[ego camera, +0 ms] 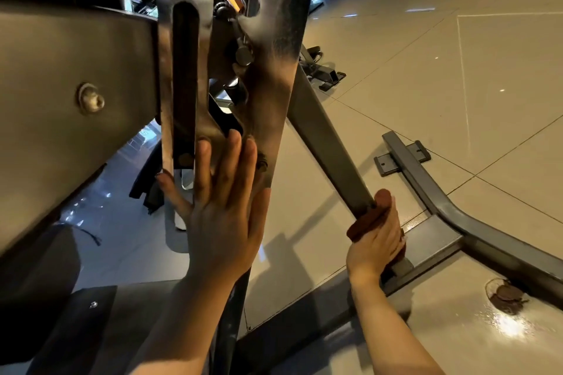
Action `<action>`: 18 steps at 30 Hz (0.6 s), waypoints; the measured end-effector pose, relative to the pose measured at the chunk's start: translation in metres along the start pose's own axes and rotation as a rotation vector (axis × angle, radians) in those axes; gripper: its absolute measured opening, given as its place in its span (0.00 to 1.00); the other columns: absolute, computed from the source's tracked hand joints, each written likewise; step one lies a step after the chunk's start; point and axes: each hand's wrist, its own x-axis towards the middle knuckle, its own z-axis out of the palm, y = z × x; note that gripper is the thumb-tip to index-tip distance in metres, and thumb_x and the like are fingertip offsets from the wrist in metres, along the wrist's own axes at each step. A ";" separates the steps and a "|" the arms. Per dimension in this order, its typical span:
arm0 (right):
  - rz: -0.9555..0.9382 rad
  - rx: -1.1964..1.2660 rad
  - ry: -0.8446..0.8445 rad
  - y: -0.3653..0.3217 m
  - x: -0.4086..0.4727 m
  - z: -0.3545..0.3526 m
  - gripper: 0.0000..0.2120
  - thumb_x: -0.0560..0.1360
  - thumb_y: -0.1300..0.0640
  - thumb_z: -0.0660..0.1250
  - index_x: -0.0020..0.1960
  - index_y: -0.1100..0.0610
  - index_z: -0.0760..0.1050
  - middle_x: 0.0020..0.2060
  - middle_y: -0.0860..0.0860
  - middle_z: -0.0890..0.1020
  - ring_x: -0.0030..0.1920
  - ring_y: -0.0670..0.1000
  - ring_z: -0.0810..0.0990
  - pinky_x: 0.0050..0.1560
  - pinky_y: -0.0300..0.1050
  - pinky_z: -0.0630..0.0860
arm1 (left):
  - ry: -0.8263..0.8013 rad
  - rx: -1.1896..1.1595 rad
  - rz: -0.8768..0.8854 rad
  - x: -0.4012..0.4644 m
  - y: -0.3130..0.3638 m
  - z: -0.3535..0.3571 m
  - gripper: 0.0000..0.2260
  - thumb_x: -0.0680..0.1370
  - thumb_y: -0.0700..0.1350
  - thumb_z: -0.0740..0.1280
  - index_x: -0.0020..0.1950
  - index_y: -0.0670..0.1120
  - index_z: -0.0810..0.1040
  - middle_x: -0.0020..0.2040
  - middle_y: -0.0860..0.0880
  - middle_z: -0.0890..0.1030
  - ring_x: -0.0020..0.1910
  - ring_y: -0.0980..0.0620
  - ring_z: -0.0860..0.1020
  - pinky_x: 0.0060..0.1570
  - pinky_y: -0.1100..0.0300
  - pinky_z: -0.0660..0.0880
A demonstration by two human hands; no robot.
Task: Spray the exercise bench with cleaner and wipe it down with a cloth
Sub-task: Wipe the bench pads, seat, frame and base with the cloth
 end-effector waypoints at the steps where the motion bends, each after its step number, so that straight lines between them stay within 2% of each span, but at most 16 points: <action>1: 0.040 0.001 0.014 -0.006 -0.001 0.002 0.35 0.77 0.70 0.60 0.77 0.48 0.54 0.76 0.54 0.63 0.77 0.55 0.56 0.76 0.65 0.42 | 0.002 0.016 0.001 0.000 0.000 0.001 0.25 0.84 0.58 0.47 0.79 0.53 0.47 0.79 0.55 0.45 0.78 0.48 0.46 0.70 0.39 0.34; 3: 0.053 -0.001 0.064 -0.029 -0.005 0.008 0.40 0.75 0.71 0.64 0.77 0.47 0.52 0.75 0.54 0.62 0.77 0.54 0.54 0.75 0.67 0.39 | 0.008 0.034 0.004 -0.001 -0.001 0.002 0.26 0.83 0.58 0.48 0.79 0.52 0.47 0.79 0.55 0.44 0.78 0.48 0.44 0.71 0.39 0.33; 4: -0.010 0.011 0.092 -0.047 -0.007 0.011 0.38 0.75 0.69 0.64 0.78 0.48 0.53 0.75 0.54 0.63 0.77 0.54 0.55 0.75 0.66 0.39 | 0.011 0.041 0.010 -0.001 -0.001 0.003 0.26 0.83 0.59 0.48 0.79 0.52 0.47 0.79 0.55 0.44 0.78 0.48 0.44 0.71 0.40 0.33; 7: -0.381 0.099 0.163 -0.118 -0.009 0.021 0.29 0.77 0.58 0.57 0.76 0.52 0.55 0.71 0.56 0.69 0.74 0.55 0.61 0.76 0.63 0.42 | -0.007 0.064 0.021 -0.001 -0.002 0.003 0.26 0.84 0.58 0.48 0.80 0.51 0.48 0.79 0.53 0.47 0.78 0.48 0.43 0.70 0.40 0.32; 9: -0.536 0.128 0.187 -0.151 -0.008 0.025 0.26 0.78 0.56 0.54 0.75 0.52 0.54 0.71 0.55 0.71 0.74 0.56 0.64 0.76 0.61 0.45 | -0.028 0.086 0.028 -0.001 -0.003 0.001 0.25 0.84 0.56 0.49 0.80 0.50 0.50 0.79 0.51 0.47 0.78 0.46 0.43 0.70 0.39 0.32; 11: -0.588 0.144 0.183 -0.149 -0.003 0.022 0.25 0.79 0.58 0.53 0.75 0.53 0.54 0.70 0.55 0.72 0.75 0.53 0.63 0.76 0.61 0.47 | -0.043 0.072 0.023 -0.002 -0.002 -0.001 0.25 0.84 0.54 0.50 0.80 0.49 0.49 0.79 0.51 0.47 0.77 0.45 0.45 0.69 0.35 0.35; 14: -0.444 0.109 0.181 -0.091 0.005 0.016 0.26 0.79 0.62 0.55 0.77 0.54 0.56 0.71 0.54 0.70 0.77 0.41 0.51 0.76 0.63 0.44 | -0.023 0.055 0.022 -0.003 0.002 -0.002 0.27 0.83 0.55 0.51 0.80 0.50 0.46 0.79 0.51 0.47 0.77 0.41 0.50 0.68 0.33 0.39; 15: -0.349 0.060 0.152 -0.065 0.004 0.013 0.29 0.78 0.63 0.59 0.78 0.53 0.55 0.73 0.52 0.68 0.77 0.42 0.52 0.76 0.64 0.43 | -0.020 0.060 0.024 -0.003 0.003 -0.002 0.27 0.84 0.56 0.50 0.80 0.50 0.45 0.79 0.51 0.46 0.77 0.40 0.51 0.69 0.35 0.37; 18: -0.099 -0.113 -0.015 0.001 0.001 -0.001 0.46 0.71 0.69 0.70 0.78 0.47 0.49 0.76 0.52 0.62 0.77 0.54 0.56 0.77 0.63 0.44 | -0.009 0.094 0.033 -0.002 0.002 -0.002 0.28 0.83 0.58 0.51 0.80 0.49 0.46 0.79 0.49 0.48 0.76 0.38 0.53 0.70 0.40 0.32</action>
